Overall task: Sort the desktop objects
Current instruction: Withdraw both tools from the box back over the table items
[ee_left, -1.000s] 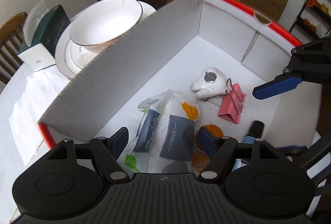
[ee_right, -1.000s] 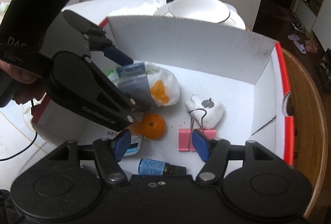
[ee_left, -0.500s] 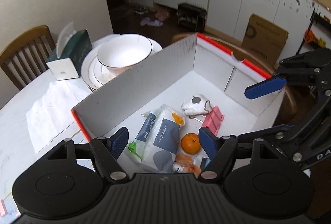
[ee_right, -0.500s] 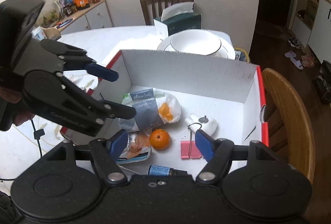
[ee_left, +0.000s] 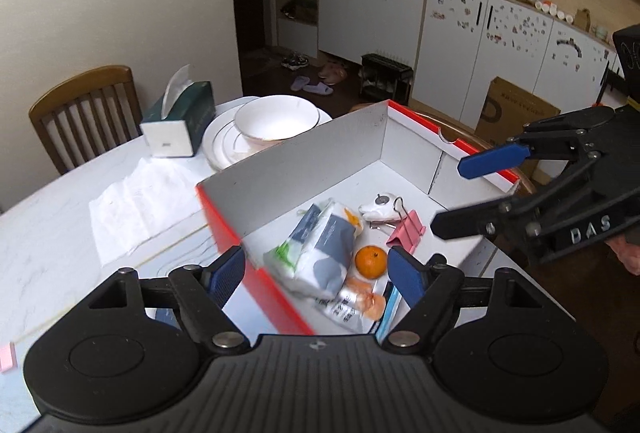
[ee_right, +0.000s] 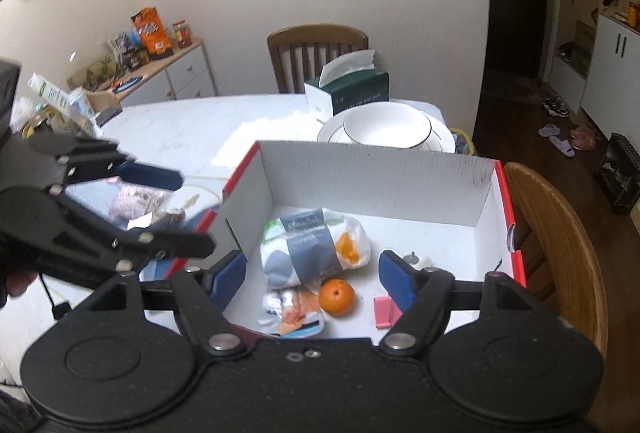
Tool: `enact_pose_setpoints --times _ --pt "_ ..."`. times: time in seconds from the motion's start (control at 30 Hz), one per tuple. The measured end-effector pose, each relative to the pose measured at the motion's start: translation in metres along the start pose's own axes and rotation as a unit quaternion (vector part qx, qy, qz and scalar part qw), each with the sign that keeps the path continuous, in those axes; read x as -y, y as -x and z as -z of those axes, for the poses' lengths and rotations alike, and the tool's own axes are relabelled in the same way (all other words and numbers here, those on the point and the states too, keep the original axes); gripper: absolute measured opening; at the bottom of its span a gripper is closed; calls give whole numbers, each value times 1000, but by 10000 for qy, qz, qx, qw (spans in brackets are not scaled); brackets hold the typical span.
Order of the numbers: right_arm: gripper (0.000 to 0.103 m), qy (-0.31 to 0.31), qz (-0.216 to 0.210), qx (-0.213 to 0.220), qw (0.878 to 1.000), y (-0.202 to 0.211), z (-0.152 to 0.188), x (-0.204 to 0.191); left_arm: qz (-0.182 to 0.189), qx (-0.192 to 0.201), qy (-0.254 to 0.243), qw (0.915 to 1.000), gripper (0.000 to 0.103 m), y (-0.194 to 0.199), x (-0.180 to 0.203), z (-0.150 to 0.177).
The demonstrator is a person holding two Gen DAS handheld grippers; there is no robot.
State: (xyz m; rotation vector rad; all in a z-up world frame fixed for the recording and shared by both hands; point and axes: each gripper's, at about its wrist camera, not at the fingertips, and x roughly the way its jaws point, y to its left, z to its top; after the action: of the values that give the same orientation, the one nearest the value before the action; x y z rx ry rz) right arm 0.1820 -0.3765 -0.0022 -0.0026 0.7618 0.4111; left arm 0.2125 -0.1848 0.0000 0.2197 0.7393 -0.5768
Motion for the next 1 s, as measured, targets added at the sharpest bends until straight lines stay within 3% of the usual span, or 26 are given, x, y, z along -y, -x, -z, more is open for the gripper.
enact_pose_setpoints --times 0.37,1.0 --pt "74 2 111 451 9989 2 0 -55 -126 288 177 9993 83 51 -33 40" --pt "75 324 -135 245 9991 -49 -11 -164 -420 259 498 9975 89 90 -114 106"
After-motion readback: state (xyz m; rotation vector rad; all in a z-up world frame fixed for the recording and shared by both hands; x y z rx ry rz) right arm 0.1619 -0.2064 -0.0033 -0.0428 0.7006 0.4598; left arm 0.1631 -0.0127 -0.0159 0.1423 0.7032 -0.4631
